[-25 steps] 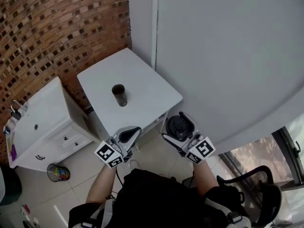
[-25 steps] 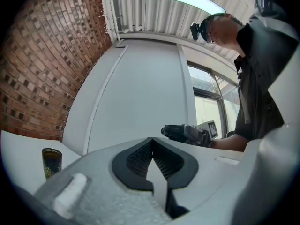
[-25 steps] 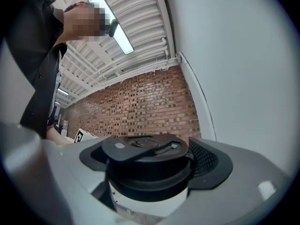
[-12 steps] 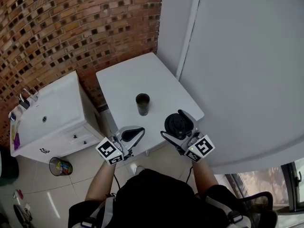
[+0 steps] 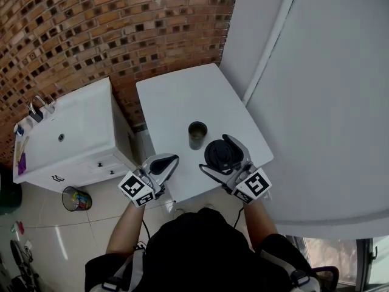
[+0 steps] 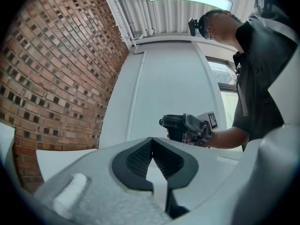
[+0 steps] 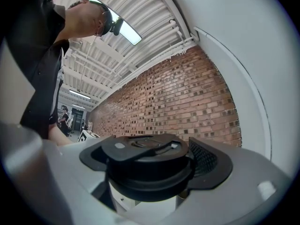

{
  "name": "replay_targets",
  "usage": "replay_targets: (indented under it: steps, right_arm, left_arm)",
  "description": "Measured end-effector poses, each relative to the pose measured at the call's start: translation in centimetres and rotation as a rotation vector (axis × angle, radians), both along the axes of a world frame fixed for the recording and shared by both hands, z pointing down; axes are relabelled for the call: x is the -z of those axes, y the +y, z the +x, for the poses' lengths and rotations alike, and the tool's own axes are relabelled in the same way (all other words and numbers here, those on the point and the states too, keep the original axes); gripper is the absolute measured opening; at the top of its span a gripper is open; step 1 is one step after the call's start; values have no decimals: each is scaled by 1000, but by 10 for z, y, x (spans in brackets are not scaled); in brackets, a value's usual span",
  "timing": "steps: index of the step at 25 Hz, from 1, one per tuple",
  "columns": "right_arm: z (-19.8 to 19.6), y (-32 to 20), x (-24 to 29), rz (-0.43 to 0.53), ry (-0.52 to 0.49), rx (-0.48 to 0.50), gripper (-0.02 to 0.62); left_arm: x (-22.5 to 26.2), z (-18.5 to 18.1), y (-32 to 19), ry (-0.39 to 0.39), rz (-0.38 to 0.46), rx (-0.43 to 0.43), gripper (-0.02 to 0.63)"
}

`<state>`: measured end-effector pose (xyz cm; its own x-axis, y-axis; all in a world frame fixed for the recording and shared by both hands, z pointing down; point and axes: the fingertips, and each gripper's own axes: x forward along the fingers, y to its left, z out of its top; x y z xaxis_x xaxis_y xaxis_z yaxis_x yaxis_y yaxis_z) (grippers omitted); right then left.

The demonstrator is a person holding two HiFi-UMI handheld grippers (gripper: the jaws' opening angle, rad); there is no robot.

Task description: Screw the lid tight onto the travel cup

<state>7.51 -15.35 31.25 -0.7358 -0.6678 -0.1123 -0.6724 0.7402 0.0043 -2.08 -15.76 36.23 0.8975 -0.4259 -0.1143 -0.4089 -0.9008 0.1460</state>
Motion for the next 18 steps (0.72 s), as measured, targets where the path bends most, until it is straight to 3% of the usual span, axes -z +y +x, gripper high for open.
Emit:
replay_targets:
  steps: [4,6,8,11,13,15,18]
  right_arm:
    - [12,-37,-9,-34,15,45,485]
    - [20,-54,-10,-41,20,82,485]
    - [25,-70,-9,-38,31,122,485]
    - [30,-90,-10,-15,58,165,485]
    - [32,-98,-16,-2,81,184,485]
    - [35,-106,-25,-6,87,198,485]
    - [36,-113,-41,-37,88,206,485]
  left_arm:
    - [-10,7,-27,-70,44,115,7]
    - [-14,9,-40,-80,34,192,91]
    - [-16,9,-50,-73,17,253,108]
    - [-22,6,-63,-74,-9,329,191]
    - [-31,9,-70,-85,-35,370,309]
    - [-44,16,-78,-102,-50,389,348]
    - [-59,26,-82,-119,-70,391,350]
